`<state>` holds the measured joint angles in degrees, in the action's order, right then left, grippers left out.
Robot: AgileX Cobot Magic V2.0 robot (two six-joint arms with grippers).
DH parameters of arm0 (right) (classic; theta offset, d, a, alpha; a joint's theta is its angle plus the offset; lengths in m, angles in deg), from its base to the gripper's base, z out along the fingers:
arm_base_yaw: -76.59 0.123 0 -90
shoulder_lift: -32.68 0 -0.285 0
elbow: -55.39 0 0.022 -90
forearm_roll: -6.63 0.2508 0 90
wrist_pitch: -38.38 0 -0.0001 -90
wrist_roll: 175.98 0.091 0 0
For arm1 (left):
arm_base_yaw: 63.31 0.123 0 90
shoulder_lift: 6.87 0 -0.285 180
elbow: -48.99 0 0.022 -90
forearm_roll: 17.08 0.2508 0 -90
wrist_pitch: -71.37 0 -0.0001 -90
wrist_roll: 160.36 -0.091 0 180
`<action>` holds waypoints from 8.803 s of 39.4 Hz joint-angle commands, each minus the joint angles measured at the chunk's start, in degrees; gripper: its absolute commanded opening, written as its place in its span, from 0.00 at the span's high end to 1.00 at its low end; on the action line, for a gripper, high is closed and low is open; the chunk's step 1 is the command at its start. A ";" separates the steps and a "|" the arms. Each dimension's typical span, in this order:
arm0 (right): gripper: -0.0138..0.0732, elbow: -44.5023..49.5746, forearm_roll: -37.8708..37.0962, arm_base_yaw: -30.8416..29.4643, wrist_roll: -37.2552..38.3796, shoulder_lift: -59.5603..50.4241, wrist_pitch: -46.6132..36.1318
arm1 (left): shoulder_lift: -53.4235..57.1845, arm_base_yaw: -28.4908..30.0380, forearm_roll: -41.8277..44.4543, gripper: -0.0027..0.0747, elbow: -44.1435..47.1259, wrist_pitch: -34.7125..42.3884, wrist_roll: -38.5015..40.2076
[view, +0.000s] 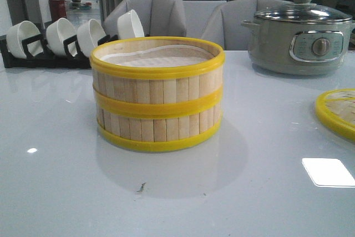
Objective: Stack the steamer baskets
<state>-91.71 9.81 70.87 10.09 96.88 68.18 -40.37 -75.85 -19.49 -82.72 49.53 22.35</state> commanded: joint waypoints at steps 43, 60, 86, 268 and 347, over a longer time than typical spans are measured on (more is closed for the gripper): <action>0.43 -20.71 -0.21 -1.98 -4.27 26.75 1.00 | -0.23 -0.19 -0.11 0.85 -1.61 5.15 0.40; 0.43 -35.93 -1.75 -4.82 -4.27 43.64 11.60 | -0.23 -0.19 -0.11 0.85 -1.61 5.15 0.40; 0.43 -35.98 -3.18 -6.43 -4.27 48.44 7.49 | -0.23 -0.19 -0.11 0.85 -1.61 5.24 0.40; 0.32 -71.59 2.53 26.36 -4.63 46.02 18.29 | -0.23 -0.19 -0.11 0.85 -1.61 5.24 0.40; 0.43 30.67 2.53 -1.12 -4.63 -36.33 -28.06 | -0.23 -0.19 -0.11 0.85 -1.61 5.24 0.40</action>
<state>-59.96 12.21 70.18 5.54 62.03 45.53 -40.37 -75.85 -19.40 -82.60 49.84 22.35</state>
